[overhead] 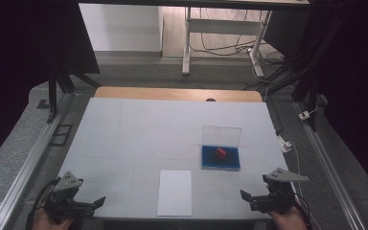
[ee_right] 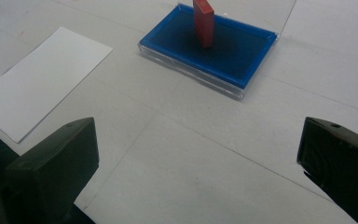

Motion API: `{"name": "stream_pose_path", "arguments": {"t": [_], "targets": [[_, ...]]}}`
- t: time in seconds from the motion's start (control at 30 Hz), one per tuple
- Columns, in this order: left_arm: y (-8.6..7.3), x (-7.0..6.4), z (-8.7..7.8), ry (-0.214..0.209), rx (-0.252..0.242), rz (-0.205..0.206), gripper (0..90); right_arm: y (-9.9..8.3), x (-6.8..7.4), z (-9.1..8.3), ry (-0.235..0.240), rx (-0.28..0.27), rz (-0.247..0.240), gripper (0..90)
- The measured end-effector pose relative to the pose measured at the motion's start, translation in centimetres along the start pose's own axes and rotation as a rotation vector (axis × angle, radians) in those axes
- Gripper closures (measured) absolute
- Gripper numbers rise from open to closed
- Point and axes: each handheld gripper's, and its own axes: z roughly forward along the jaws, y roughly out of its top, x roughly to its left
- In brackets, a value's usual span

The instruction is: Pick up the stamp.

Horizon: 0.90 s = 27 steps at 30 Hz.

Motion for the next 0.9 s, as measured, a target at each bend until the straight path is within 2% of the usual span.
{"name": "stream_pose_path", "arguments": {"t": [0.2, 0.53, 0.73, 0.9], "targets": [[0.0, 0.0, 0.0, 0.001, 0.001, -0.002, 1.8, 0.2, 0.1, 0.1, 0.009, 0.004, -0.015, 0.0], [0.0, 0.1, 0.0, 0.002, 0.004, -0.004, 1.8, 0.7, 0.3, 0.2, 0.018, -0.026, -0.031, 0.0], [0.0, 0.1, 0.0, 0.003, 0.005, -0.003, 1.8, 1.1, 0.6, 0.6, 0.034, -0.018, -0.055, 0.0], [0.0, 0.1, 0.1, 0.002, 0.005, -0.004, 1.7, 1.5, 0.7, 0.8, 0.035, -0.034, -0.069, 0.0]]}}
